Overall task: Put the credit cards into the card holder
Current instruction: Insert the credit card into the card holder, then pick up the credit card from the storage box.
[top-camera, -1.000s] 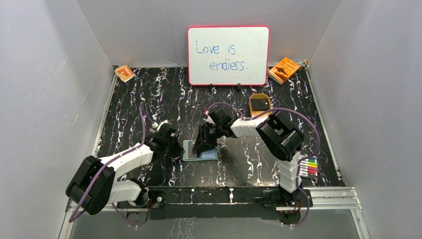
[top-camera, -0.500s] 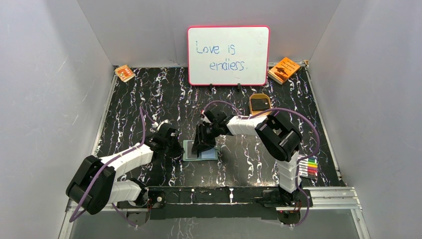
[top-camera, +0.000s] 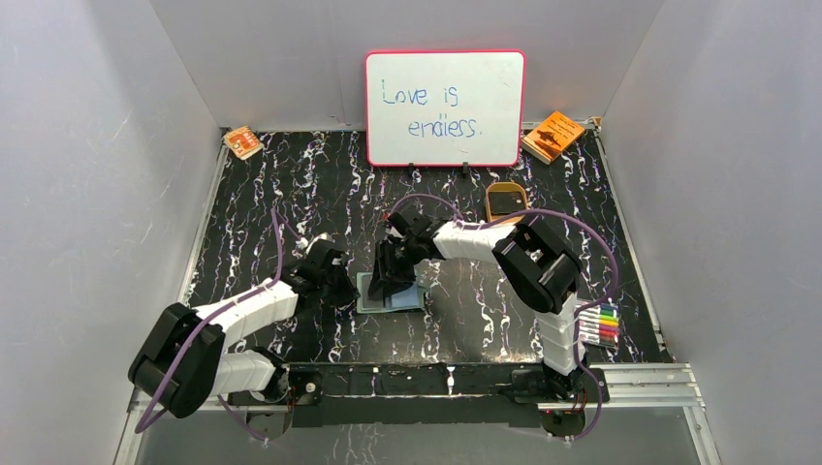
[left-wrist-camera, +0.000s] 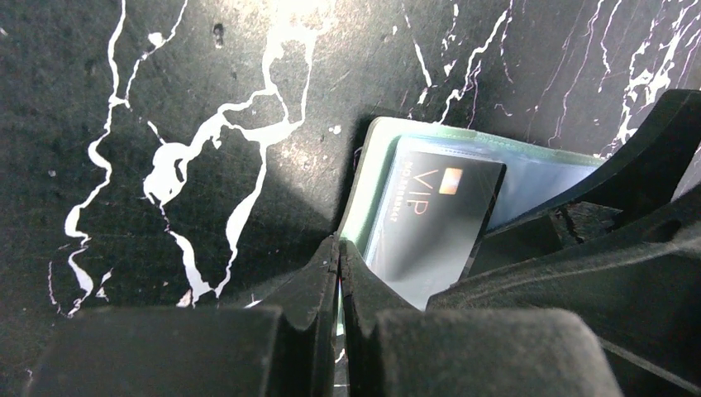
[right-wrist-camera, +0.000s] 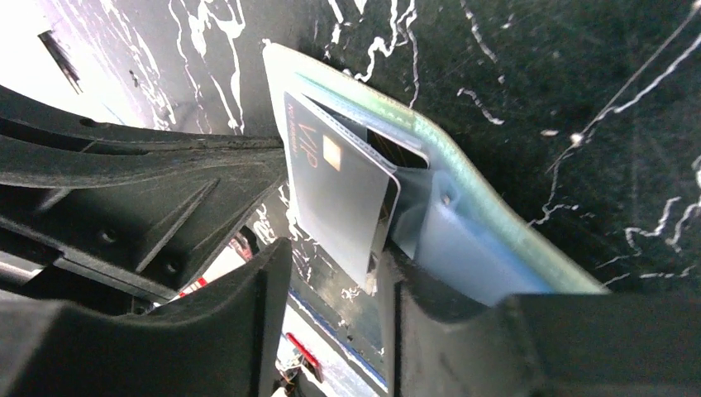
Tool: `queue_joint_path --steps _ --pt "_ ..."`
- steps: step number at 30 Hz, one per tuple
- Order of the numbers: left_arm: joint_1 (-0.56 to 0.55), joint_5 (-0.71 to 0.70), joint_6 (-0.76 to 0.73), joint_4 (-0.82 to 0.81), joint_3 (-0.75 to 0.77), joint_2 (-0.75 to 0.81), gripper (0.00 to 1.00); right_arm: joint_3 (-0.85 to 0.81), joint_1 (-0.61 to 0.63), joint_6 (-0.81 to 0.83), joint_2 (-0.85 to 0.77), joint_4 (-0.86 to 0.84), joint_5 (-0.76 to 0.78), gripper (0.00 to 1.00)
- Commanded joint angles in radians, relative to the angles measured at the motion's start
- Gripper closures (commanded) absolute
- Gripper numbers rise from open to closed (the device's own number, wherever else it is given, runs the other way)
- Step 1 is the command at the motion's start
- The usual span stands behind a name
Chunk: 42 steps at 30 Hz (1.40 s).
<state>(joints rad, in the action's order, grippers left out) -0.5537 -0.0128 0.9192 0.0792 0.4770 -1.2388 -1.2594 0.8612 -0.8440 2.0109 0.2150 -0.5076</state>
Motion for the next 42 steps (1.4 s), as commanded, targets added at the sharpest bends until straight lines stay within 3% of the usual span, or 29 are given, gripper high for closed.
queue_joint_path --steps 1,13,20,23,25,27,30,36,42 --pt "-0.01 -0.03 -0.01 0.092 0.001 0.043 1.0 -0.065 0.024 0.074 -0.045 0.137 0.166 0.45" --pt "-0.011 -0.048 -0.027 0.137 0.042 0.078 1.0 -0.08 -0.004 0.132 -0.166 0.234 0.263 0.41" --pt "-0.011 -0.042 -0.071 0.197 0.135 0.088 0.77 -0.109 -0.048 0.222 -0.377 0.336 0.446 0.41" --pt "-0.011 -0.068 -0.086 0.239 0.174 0.122 0.58 -0.035 -0.112 0.28 -0.528 0.31 0.595 0.37" --pt "-0.011 -0.087 -0.101 0.246 0.186 0.168 0.44 0.081 -0.252 0.282 -0.644 0.207 0.537 0.3" --pt "-0.011 -0.105 -0.112 0.243 0.185 0.223 0.33 0.199 -0.408 0.224 -0.723 0.099 0.376 0.3" --pt "-0.011 -0.125 -0.118 0.228 0.175 0.267 0.25 0.322 -0.532 0.096 -0.775 -0.014 0.326 0.32" --pt "-0.011 -0.12 -0.071 0.231 0.144 0.269 0.24 0.511 -0.581 -0.215 -0.814 -0.258 0.616 0.35" --pt "-0.011 -0.103 -0.043 0.236 0.114 0.285 0.25 0.436 -0.632 -0.316 -0.659 -0.257 0.673 0.32"
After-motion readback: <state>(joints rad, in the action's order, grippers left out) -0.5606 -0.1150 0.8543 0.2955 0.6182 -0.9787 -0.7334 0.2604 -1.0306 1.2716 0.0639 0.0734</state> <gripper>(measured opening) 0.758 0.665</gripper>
